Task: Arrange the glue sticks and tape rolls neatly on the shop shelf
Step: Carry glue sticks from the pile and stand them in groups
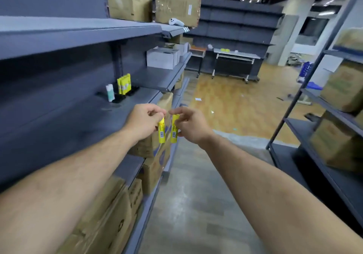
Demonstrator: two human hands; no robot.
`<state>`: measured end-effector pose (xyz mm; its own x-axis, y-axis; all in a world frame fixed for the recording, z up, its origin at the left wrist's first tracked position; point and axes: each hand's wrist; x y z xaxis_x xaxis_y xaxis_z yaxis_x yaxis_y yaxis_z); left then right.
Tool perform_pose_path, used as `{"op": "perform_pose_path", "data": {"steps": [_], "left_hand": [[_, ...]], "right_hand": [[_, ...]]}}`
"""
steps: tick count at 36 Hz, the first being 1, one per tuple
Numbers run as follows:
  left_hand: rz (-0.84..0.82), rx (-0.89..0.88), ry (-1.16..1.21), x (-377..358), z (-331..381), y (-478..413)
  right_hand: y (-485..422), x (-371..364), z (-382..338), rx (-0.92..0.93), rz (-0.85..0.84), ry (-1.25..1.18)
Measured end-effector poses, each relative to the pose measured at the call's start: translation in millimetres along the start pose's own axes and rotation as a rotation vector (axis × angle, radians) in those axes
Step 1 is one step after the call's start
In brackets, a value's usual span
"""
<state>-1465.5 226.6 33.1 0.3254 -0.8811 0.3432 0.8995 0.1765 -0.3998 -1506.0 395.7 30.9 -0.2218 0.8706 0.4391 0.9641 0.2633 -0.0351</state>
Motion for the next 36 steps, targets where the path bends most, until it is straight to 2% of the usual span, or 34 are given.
{"op": "perform_pose_path", "data": {"steps": [8, 19, 25, 36], "left_hand": [[-0.013, -0.003, -0.025, -69.6, -37.7, -100.5], [0.144, 0.026, -0.027, -118.2, -57.0, -238.8], [0.221, 0.087, -0.095, -103.1, -88.6, -281.9], [0.354, 0.141, -0.136, -24.5, -169.3, -359.9]], "right_hand": [[-114.1, 43.9, 39.8, 0.0, -0.012, -0.025], [-281.2, 95.9, 37.2, 0.047, -0.188, -0.061], [-357.4, 64.2, 40.5, 0.06, -0.247, -0.075], [-470.4, -34.3, 10.8, 0.161, -0.4, -0.028]]}}
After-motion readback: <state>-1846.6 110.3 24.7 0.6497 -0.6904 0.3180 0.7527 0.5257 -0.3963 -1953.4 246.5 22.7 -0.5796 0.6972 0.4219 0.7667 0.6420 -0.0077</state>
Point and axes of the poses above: each hand's wrist, its own y-axis away from the middle knuckle, its own x-axis out of the back of the hand, z = x × y, and after that the axes turned 10 degrees about -x, right-handed
